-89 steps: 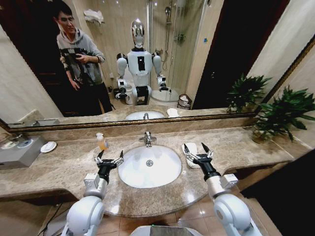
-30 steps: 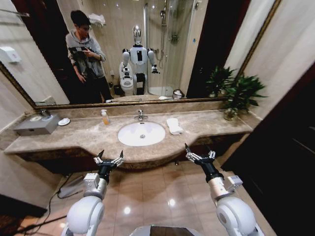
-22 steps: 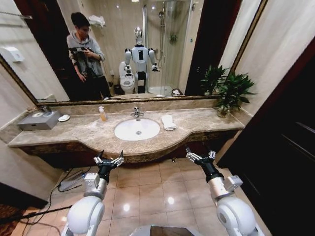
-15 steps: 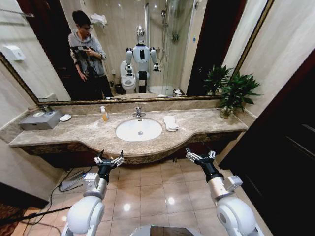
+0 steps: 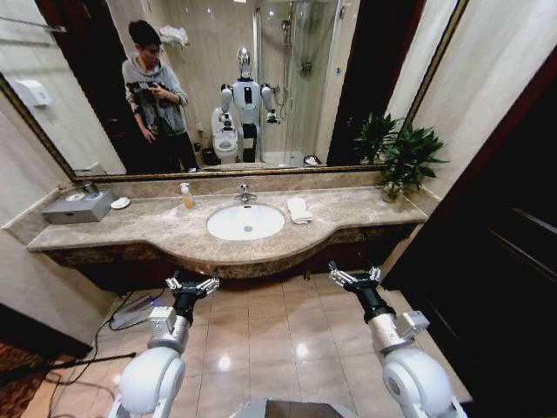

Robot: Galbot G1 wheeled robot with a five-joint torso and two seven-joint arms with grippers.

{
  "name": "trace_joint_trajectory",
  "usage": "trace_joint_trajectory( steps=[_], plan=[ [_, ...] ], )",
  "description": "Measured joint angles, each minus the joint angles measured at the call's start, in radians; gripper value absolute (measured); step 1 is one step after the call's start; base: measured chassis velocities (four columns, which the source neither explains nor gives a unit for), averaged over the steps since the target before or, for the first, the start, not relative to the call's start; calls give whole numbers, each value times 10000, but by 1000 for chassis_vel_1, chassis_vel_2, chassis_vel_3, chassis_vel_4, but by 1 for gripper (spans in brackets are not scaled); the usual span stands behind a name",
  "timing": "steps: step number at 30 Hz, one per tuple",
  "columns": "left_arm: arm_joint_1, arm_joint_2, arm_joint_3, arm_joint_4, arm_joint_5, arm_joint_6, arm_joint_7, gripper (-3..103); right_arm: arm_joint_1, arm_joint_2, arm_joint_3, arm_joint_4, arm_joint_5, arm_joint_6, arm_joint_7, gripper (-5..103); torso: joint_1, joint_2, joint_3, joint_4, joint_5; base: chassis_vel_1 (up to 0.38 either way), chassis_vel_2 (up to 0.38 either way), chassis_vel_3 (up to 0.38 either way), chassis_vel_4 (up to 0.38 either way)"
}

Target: Pick up the towel from the sink counter and wipe the mirror surface.

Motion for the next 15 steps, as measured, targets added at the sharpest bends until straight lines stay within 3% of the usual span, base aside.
trace_joint_trajectory(
  steps=[9, 10, 11, 15],
  plan=[
    [3, 0, 0, 0, 0, 0, -1, 100, -3, 0, -1, 0, 0, 0, 0, 100, -11, 7, -4, -1, 8, 303, -287, -292, 281],
    [3, 0, 1, 0, 0, 0, 0, 100, -5, 0, -1, 0, 0, 0, 0, 100, -16, 10, -7, -4, -5, 186, -234, -244, 194],
    [5, 1, -3, -1, 0, 0, -4, 100, -3, 0, -1, 0, 1, 0, -1, 100, -15, 10, -6, 4, 3, 186, 5, -212, 194],
    [1, 0, 0, 0, 0, 0, -2, 100, -3, 1, -1, 0, 0, 0, -1, 100, -18, 12, -5, -7, 2, 50, -11, -90, 116]
  ],
)
